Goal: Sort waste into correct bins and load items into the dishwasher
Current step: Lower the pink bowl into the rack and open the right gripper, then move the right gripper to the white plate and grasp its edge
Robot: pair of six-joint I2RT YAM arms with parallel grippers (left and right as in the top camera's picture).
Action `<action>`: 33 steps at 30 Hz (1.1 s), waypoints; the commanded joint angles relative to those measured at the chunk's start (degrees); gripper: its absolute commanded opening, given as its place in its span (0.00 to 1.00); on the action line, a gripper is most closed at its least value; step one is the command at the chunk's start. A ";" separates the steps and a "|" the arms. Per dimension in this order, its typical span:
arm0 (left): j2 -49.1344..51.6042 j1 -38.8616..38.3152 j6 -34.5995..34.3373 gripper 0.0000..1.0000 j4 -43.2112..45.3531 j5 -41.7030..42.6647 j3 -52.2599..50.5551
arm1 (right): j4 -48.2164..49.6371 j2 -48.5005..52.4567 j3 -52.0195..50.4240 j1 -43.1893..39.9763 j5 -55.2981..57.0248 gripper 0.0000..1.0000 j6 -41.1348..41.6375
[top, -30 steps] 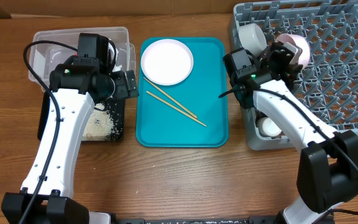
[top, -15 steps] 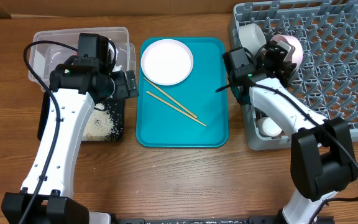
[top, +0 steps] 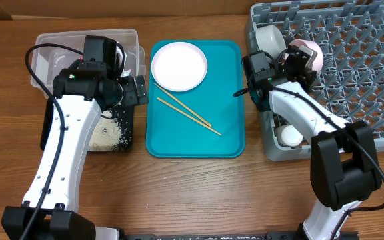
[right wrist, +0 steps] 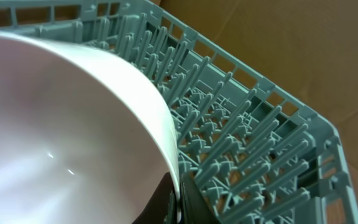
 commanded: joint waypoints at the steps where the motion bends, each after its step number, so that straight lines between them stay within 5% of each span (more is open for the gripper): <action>1: 0.15 -0.22 -0.55 1.00 0.07 -0.55 1.22 | -2.62 0.46 -0.28 0.87 -2.45 0.04 -0.70; 17: 0.15 -0.24 -0.57 1.00 0.07 -0.55 1.22 | -9.88 0.44 -0.13 5.55 -2.29 0.04 -0.68; 20: 0.15 -0.24 -0.55 0.99 0.07 -0.55 1.22 | -10.36 0.33 -0.13 6.75 -2.29 0.12 -0.68; 26: 0.15 -0.24 -0.55 1.00 0.07 -0.55 1.22 | -11.19 -2.08 -0.09 9.35 -2.56 0.62 -0.68; 33: 0.15 -0.24 -0.57 1.00 0.07 -0.55 1.22 | -14.03 -6.51 6.23 11.87 -21.38 0.74 -6.27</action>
